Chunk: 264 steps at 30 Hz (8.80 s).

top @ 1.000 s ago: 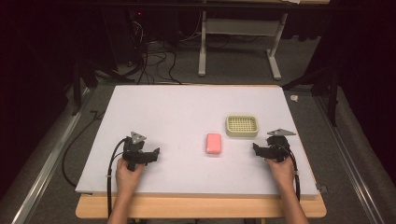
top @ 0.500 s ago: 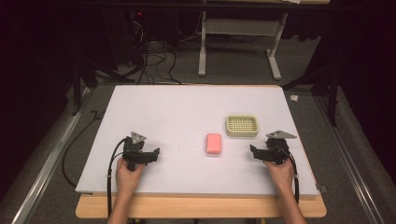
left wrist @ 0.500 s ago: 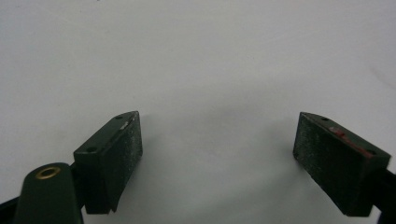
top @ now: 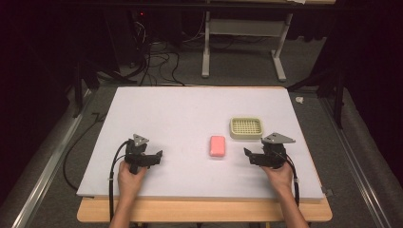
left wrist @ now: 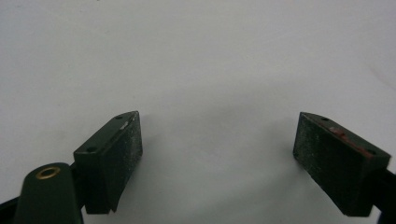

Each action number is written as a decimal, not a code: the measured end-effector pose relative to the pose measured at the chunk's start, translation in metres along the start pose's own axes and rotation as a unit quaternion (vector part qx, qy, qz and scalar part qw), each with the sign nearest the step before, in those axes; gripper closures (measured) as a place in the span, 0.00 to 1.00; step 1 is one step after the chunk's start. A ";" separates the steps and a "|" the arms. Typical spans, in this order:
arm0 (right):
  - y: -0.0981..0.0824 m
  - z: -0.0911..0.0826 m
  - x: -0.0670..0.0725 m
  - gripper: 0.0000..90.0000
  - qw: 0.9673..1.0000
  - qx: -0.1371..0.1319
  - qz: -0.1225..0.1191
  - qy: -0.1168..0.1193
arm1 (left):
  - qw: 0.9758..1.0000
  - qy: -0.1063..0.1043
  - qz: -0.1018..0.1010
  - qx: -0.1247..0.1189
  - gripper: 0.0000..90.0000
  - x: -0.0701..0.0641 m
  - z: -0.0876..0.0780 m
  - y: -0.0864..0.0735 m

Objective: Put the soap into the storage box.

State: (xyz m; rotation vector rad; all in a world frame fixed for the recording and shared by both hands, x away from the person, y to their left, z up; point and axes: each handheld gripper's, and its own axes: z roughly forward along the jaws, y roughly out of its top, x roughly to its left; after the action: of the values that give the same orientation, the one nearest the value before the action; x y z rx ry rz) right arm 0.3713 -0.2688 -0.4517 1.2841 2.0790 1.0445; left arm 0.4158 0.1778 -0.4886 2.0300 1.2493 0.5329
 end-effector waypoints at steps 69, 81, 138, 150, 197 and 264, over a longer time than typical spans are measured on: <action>0.031 0.075 0.078 0.15 0.992 0.049 -0.106 0.050 | 1.000 0.000 0.000 0.000 0.18 0.000 0.000 0.000; 0.044 0.077 0.079 0.13 0.992 0.044 -0.112 0.049 | 1.000 0.000 0.000 0.000 0.18 0.000 0.000 0.000; 0.044 0.106 0.078 0.15 0.991 0.107 -0.059 0.062 | 1.000 0.001 0.000 0.000 0.18 0.000 0.000 0.000; 0.046 0.099 0.077 0.15 0.990 0.104 -0.053 0.075 | 1.000 0.000 -0.001 0.000 0.18 0.000 0.000 0.000; 0.033 0.021 0.038 0.15 0.996 0.070 0.004 0.046 | 1.000 0.000 0.000 0.000 0.18 0.000 0.000 0.000; 0.055 0.004 -0.017 0.15 0.998 0.049 0.039 0.007 | 1.000 0.000 0.000 0.000 0.18 0.000 0.000 0.000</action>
State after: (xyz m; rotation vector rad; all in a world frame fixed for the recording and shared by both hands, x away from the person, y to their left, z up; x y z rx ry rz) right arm 0.4114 -0.2680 -0.4097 1.4191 2.1284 0.9976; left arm 0.4159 0.1776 -0.4886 2.0312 1.2493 0.5337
